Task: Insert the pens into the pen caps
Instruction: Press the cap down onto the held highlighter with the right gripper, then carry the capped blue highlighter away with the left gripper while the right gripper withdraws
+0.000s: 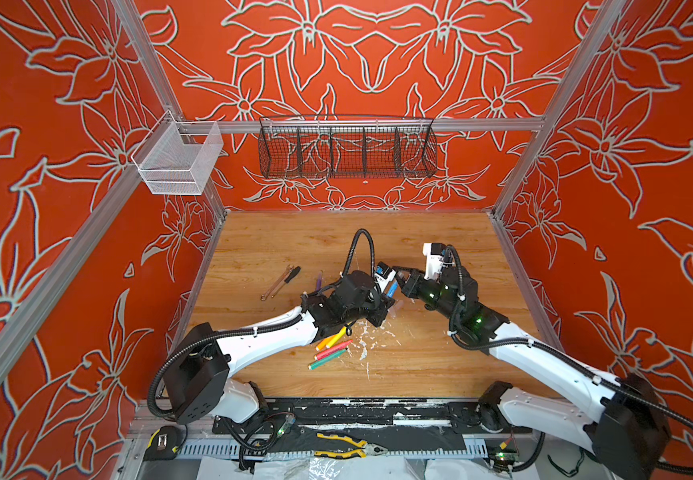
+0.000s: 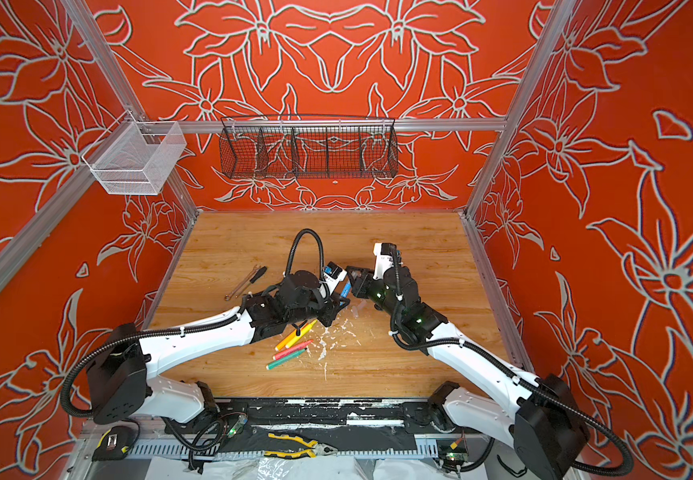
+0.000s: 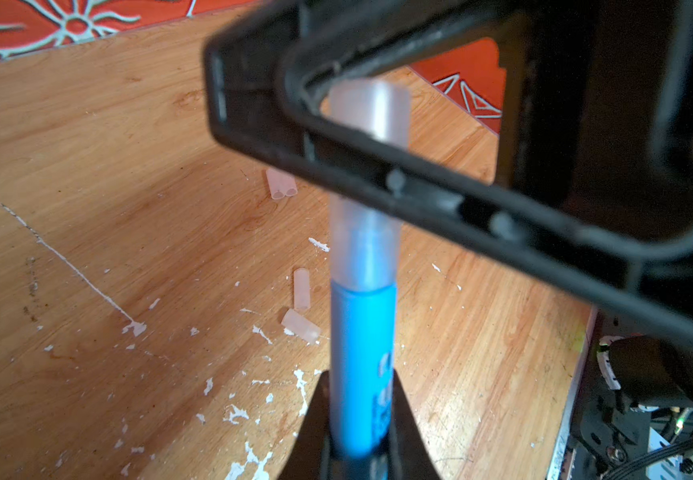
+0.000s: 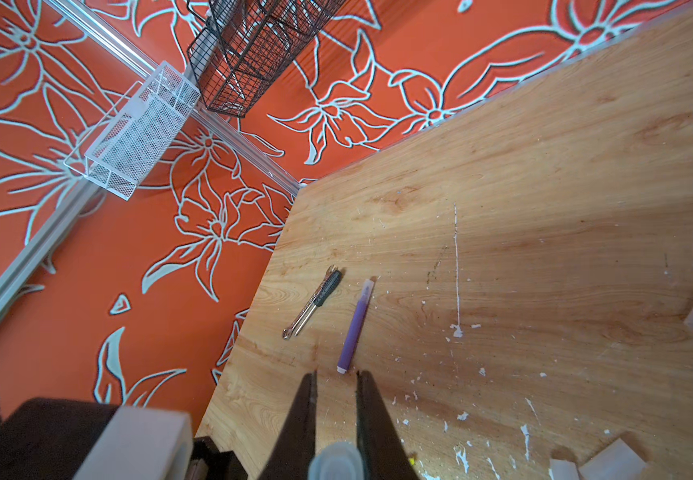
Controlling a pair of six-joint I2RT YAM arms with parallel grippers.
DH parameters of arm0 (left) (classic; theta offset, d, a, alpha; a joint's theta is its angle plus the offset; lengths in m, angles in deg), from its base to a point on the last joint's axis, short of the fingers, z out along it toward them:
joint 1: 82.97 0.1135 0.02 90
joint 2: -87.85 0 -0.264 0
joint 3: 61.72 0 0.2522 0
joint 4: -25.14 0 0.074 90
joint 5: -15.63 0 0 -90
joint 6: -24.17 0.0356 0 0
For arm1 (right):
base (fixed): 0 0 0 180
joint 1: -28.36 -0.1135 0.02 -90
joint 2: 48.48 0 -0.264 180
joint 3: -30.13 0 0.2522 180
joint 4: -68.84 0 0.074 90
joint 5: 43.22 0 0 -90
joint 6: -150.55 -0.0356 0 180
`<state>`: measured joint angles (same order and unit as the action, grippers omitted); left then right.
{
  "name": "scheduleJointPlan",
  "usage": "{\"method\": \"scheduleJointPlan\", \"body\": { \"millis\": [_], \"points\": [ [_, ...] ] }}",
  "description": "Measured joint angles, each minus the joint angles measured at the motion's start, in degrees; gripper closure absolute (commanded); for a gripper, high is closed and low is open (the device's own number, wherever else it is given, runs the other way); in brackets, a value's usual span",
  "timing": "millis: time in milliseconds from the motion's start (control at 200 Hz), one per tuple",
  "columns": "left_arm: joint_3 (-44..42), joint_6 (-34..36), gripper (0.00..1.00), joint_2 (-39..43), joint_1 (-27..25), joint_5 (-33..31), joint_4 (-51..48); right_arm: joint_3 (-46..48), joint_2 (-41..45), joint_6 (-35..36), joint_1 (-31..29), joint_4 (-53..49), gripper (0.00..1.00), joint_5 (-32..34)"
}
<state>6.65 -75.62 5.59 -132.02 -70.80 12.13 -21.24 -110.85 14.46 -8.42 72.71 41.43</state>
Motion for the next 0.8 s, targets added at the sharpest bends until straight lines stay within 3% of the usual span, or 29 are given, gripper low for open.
{"method": "scheduleJointPlan", "body": {
  "millis": [230, 801],
  "points": [
    [0.96, -0.46, 1.00, 0.61, 2.34, 0.15, -4.15, 0.28, -4.20, -0.98, -1.22, 5.92, 1.00, 0.81],
    [18.64, 2.05, 1.00, -4.50, 3.93, -0.02, -16.72, -0.28, -4.00, -1.09, -1.99, 16.83, 1.00, 10.84]
  ]
}}
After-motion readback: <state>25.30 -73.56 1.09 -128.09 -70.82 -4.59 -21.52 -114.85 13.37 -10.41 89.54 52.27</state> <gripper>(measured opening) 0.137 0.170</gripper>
